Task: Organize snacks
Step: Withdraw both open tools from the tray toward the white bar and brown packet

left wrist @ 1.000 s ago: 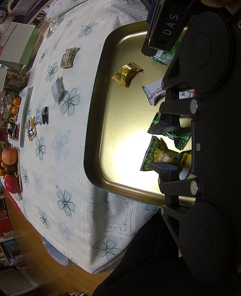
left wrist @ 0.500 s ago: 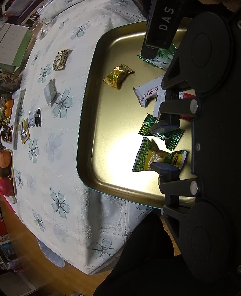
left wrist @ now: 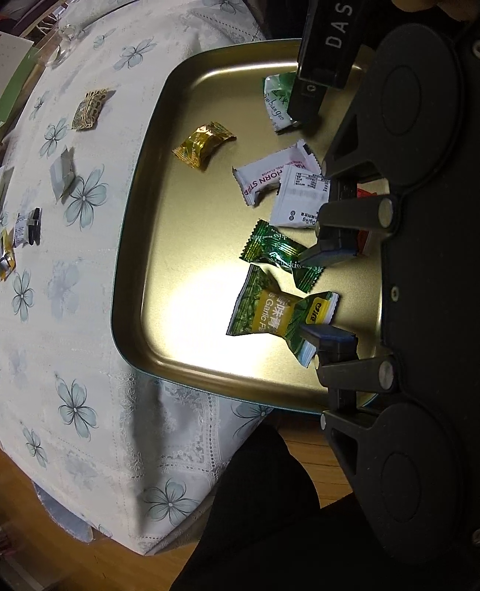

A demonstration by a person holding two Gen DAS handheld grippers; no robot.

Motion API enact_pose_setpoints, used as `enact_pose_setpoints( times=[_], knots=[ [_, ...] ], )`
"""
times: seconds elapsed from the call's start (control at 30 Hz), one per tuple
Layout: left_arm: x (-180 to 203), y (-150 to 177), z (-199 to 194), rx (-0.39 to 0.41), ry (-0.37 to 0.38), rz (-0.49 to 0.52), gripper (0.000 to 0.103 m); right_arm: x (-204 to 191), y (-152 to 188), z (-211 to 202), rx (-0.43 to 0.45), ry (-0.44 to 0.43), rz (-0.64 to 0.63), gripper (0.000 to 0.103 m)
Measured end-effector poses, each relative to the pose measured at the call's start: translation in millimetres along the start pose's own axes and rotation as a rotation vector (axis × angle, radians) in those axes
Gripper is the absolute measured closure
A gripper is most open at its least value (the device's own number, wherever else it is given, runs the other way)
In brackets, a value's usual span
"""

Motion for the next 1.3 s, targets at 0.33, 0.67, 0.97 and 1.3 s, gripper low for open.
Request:
enact_pose_setpoints(
  times=[0.33,0.67,0.97,1.3],
  knots=[
    [2.9,-43.8,-13.2,-0.006,0.033,0.009,0.060,1.6,-35.4,-7.4,-0.056,-0.031,-0.018,0.040],
    [15.4,-102.9,-12.8,0.068,-0.001,0.084,0.060,10.3,-112.8,1.1,-0.030,-0.003,0.017,0.040],
    [37.0,-150.5,12.8,0.087,-0.021,0.127,0.060,33.7,-198.8,25.3,0.011,0.075,0.093,0.040],
    [64.5,-201.0,36.6,0.135,0.016,0.189,0.060,51.1,-260.0,52.5,-0.017,0.102,0.217,0.041]
  ],
)
Point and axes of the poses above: each gripper's, at about its wrist camera, not at the fingertips, and z roughly the way its jaws point, x to its right, y to its underside, the point moved 8 cm from there along z, roughly the way its jaws point, and after that the axes turned 4 degrees about x, right-handed, at the moved point
